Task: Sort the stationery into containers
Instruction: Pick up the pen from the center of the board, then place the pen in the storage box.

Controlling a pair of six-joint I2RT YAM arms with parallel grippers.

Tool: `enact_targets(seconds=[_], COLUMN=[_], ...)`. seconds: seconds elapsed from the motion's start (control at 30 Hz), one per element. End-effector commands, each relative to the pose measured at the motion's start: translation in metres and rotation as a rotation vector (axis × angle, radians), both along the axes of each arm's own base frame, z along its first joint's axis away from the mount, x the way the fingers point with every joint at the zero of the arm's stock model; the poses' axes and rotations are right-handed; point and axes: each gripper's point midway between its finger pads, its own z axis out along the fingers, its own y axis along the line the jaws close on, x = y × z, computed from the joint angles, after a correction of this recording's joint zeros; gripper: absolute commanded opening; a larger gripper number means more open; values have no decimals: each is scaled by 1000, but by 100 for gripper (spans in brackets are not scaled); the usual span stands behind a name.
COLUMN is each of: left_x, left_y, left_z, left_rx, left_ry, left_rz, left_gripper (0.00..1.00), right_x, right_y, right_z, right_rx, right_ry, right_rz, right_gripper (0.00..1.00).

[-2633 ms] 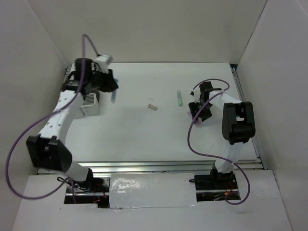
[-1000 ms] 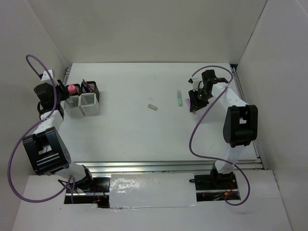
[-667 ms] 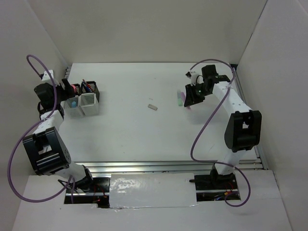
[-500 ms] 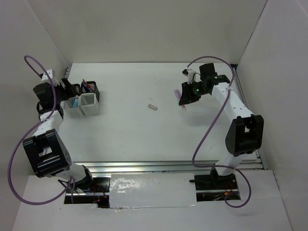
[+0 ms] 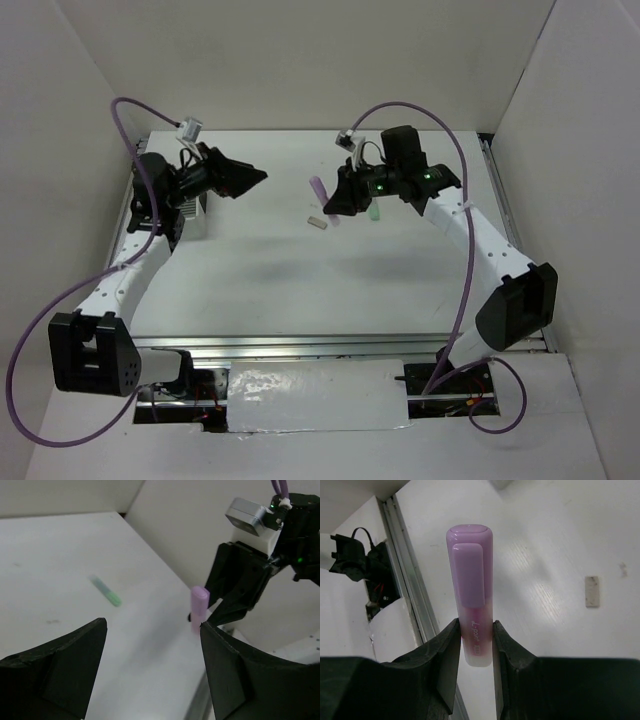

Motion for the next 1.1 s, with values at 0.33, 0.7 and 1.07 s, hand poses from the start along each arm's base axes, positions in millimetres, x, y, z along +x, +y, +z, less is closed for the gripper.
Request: enact_targets(seconds=[0.33, 0.7, 1.07], left_x=[-40, -48, -41], left_y=[-74, -86, -80], left_z=[8, 2, 7], left_rx=[-67, -71, -101], left_ry=[60, 78, 87], left_rz=[-252, -287, -255], left_gripper=[87, 72, 30], right_x=[-25, -26, -23], right_y=[64, 71, 76], right_z=[51, 52, 43], right_rx=[88, 94, 75], right_ry=[-150, -137, -95], right_rz=[131, 143, 133], right_gripper=[0, 0, 21])
